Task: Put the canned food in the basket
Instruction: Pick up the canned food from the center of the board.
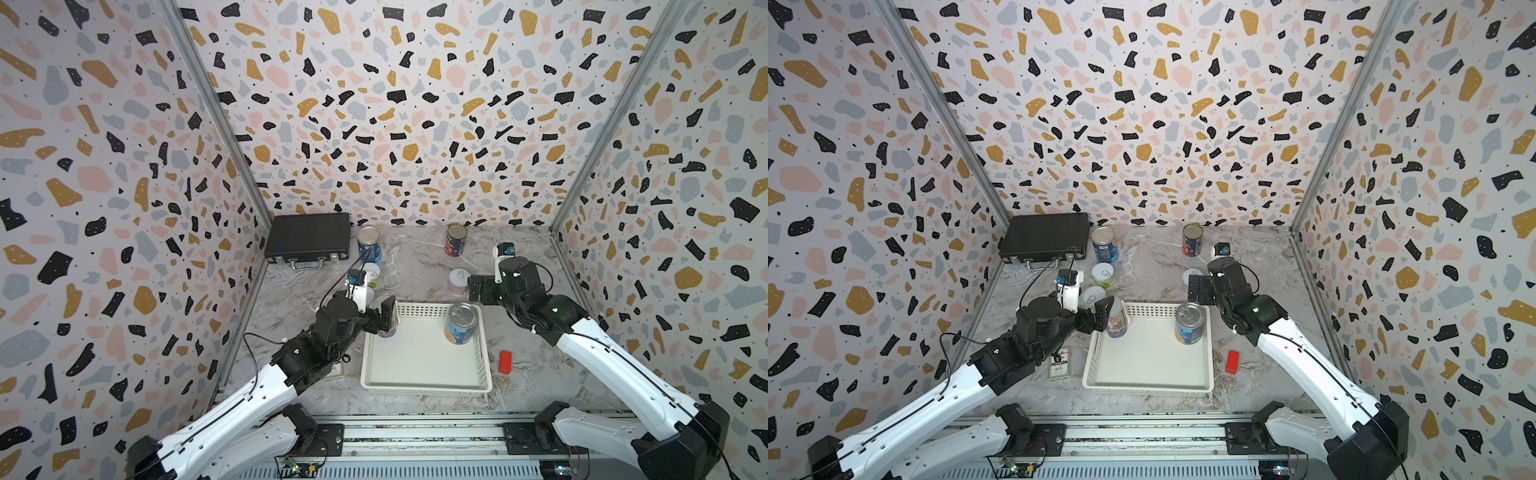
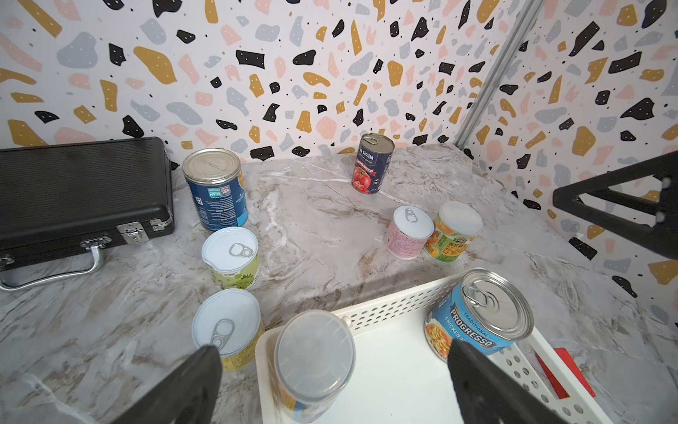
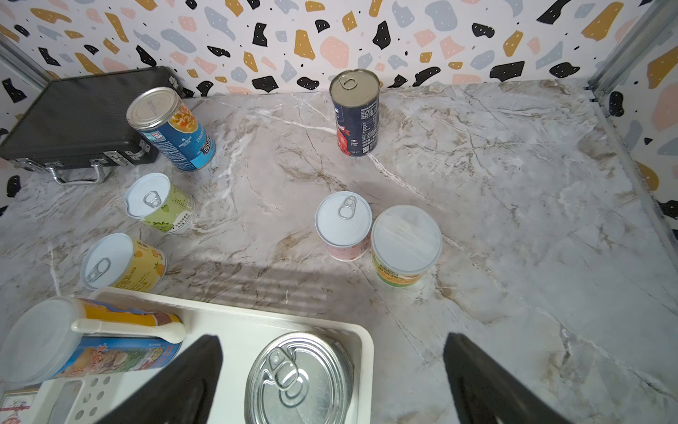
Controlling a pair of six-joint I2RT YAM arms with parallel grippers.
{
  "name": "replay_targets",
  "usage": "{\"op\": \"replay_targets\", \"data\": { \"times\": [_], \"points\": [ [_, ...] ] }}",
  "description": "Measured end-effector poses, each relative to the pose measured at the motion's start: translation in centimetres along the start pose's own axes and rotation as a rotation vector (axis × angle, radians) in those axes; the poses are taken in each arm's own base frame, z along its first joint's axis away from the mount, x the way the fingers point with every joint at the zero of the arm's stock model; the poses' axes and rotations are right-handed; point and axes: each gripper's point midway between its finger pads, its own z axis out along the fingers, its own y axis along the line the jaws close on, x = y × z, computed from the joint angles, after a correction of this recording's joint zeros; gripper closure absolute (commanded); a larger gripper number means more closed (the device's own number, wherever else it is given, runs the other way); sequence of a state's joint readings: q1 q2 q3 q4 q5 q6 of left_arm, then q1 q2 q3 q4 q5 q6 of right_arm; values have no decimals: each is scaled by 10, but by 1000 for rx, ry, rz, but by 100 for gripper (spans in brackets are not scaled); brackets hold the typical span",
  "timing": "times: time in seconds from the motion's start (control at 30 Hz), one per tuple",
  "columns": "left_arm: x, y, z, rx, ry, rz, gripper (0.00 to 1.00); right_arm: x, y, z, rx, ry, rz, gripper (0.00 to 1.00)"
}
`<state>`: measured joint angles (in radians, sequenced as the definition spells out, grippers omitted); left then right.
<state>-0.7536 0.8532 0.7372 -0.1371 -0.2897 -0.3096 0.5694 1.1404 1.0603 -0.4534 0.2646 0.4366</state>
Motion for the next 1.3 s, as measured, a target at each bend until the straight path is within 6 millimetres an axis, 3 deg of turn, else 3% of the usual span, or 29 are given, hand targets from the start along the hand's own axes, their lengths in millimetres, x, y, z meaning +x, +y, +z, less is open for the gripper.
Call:
{"op": "replay_targets", "data": {
  "times": [0.23, 0.43, 0.7, 0.83, 1.07, 1.3],
  "points": [
    [12, 9, 2, -44, 25, 0, 0, -8, 2, 33, 41, 60, -31, 0],
    [11, 19, 2, -103, 17, -2, 0, -34, 0, 91, 62, 118, -3, 0],
    [24, 34, 20, -147, 71, -54, 0, -41, -18, 162, 76, 216, 29, 0],
    [31, 54, 29, -180, 98, -134, 0, -48, -31, 185, 69, 230, 52, 0],
    [38, 92, 20, -261, 77, -277, 0, -65, -37, 222, 54, 250, 46, 0],
    [47, 103, 15, -321, 102, -309, 0, -47, -33, 247, 27, 342, 36, 0]
  ]
}}
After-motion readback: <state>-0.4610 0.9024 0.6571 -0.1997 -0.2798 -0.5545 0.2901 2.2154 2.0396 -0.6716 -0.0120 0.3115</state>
